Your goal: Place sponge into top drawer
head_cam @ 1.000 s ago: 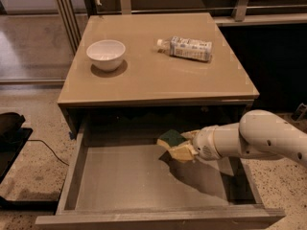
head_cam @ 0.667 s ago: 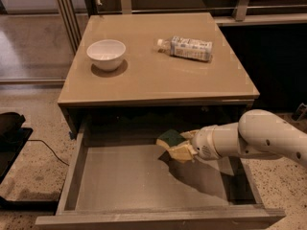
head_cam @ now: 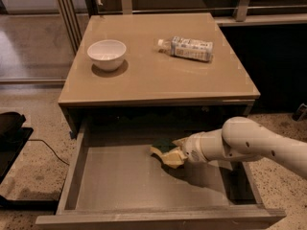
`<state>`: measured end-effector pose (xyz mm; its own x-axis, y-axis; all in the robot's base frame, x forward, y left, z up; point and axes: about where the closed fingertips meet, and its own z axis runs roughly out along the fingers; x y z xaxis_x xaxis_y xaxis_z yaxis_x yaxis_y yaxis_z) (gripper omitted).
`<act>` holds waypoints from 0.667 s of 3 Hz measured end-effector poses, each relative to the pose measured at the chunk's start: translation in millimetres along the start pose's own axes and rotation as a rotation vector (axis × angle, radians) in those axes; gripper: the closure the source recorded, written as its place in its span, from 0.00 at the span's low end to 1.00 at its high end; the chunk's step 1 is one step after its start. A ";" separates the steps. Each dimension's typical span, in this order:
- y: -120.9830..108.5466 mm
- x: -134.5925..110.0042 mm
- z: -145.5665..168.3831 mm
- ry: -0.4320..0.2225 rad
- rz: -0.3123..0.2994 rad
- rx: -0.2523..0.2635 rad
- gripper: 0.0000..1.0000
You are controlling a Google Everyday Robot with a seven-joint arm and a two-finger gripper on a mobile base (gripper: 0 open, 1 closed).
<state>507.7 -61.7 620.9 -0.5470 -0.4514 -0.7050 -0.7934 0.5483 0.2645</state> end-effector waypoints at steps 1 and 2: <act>0.2 0.4 1.2 0.000 0.001 -0.002 0.81; 0.2 0.4 1.2 0.000 0.001 -0.002 0.58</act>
Offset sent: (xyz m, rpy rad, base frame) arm 0.0000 0.0007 -0.0010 0.0010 0.0016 0.0010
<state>507.7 -61.0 619.8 -0.5477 -0.4513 -0.7046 -0.7935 0.5471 0.2664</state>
